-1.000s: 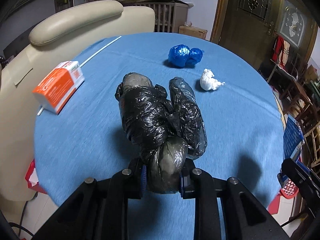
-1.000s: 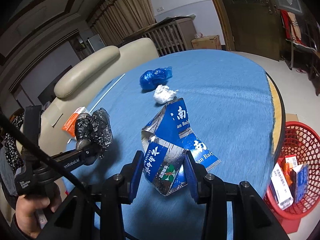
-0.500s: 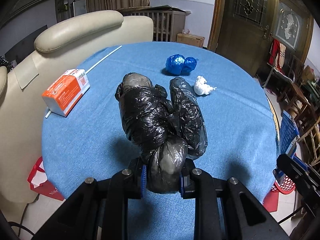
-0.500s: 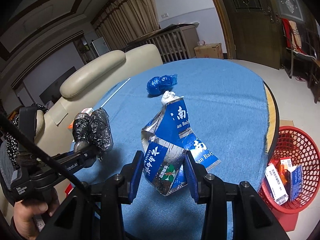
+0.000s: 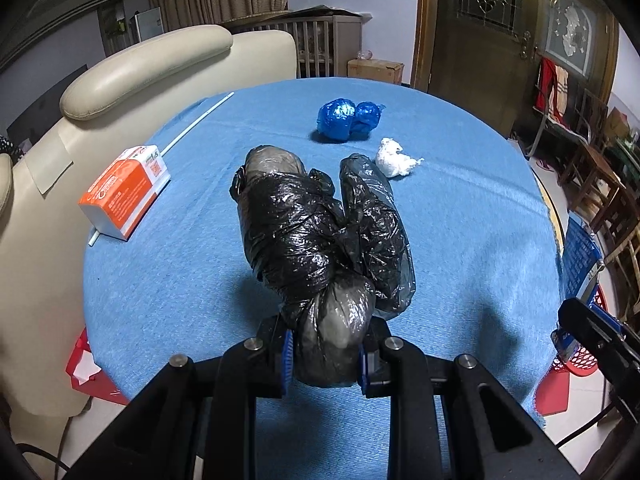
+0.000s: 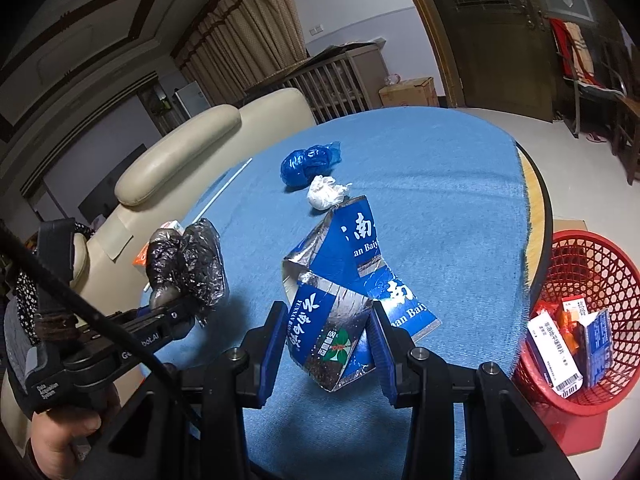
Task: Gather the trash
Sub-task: 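Carry the black bags and blue-white packet over the red wastebasket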
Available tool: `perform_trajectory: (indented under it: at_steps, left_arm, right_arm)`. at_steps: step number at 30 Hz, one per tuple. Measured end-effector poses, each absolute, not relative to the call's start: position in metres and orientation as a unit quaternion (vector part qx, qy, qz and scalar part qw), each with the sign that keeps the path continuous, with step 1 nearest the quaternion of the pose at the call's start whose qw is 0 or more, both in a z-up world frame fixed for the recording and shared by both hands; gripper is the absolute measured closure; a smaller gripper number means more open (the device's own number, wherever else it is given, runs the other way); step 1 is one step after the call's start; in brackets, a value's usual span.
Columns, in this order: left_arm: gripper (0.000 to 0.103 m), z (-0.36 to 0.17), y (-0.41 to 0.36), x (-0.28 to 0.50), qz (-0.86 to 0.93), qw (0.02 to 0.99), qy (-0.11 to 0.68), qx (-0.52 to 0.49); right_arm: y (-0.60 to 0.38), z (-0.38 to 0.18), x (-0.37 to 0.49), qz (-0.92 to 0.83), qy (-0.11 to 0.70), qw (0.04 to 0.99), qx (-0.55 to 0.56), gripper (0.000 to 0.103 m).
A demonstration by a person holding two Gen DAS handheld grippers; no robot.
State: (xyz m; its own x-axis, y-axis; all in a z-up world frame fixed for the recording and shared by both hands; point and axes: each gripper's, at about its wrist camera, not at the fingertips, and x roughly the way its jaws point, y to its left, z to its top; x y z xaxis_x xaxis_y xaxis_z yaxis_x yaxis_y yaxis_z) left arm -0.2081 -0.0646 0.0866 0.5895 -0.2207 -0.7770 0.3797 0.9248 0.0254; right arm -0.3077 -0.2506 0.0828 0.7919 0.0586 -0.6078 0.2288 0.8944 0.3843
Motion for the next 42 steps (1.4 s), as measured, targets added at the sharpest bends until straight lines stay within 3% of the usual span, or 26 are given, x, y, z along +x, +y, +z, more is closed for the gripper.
perform_trajectory:
  at_steps: [42]
  left_arm:
    - [0.078, 0.09, -0.083, -0.219, -0.177, 0.888, 0.409, 0.116]
  right_arm:
    - [-0.259, 0.087, -0.33, -0.057, 0.294, 0.923, 0.242, 0.06]
